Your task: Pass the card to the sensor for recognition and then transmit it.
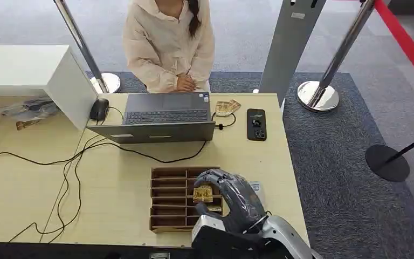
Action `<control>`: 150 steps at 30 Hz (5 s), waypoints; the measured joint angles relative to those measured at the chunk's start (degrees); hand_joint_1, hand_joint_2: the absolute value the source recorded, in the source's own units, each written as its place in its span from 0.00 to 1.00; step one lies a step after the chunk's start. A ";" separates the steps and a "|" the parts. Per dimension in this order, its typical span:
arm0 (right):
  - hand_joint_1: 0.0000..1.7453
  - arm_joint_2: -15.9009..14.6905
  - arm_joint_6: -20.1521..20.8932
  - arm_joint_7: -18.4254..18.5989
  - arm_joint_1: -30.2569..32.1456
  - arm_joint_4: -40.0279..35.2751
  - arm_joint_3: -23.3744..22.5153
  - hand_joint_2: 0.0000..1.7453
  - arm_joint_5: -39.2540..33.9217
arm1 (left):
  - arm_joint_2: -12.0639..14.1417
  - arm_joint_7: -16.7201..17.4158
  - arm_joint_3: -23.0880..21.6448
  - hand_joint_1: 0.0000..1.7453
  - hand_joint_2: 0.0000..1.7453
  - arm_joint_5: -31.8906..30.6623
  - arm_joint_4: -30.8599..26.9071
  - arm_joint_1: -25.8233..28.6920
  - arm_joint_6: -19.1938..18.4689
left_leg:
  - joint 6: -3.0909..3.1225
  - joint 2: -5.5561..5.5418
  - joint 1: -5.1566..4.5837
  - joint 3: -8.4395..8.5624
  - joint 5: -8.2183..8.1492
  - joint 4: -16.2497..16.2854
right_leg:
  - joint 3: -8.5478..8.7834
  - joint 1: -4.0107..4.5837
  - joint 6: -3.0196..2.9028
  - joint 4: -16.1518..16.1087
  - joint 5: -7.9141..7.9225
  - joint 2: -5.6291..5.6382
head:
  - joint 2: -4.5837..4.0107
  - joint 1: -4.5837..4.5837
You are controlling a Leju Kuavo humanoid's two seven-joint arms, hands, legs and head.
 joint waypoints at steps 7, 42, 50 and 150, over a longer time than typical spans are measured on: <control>0.53 1.35 -0.50 0.04 0.00 2.27 1.14 1.00 1.24 | -0.09 -0.13 0.00 0.00 0.00 -0.13 -0.02 0.00 0.04 | 0.00 0.00 0.00 0.01 0.00 0.00 | 0.00 0.00 0.00 0.00 0.00 0.00 | 0.00 0.00; 0.51 -1.16 8.02 4.13 -0.46 4.11 2.73 1.00 -0.77 | 0.61 0.07 0.00 0.00 0.00 0.06 0.00 0.00 0.07 | 0.00 0.00 0.00 0.01 0.00 0.00 | 0.00 0.00 0.00 0.00 0.00 0.00 | 0.00 0.00; 0.30 -1.09 7.21 4.13 -0.46 4.22 2.86 1.00 0.06 | 0.72 0.22 0.00 0.00 0.00 0.09 0.00 0.00 0.07 | 0.00 0.00 0.00 0.01 0.00 0.00 | 0.00 0.00 0.00 0.00 0.00 0.00 | 0.00 0.00; 0.02 4.74 2.91 3.43 -1.18 16.96 4.92 1.00 4.26 | 2.01 0.55 0.00 0.00 0.00 -0.29 0.00 -0.01 0.07 | 0.00 0.00 0.00 0.03 0.00 0.00 | 0.02 0.00 0.00 0.00 0.00 0.00 | 0.00 0.00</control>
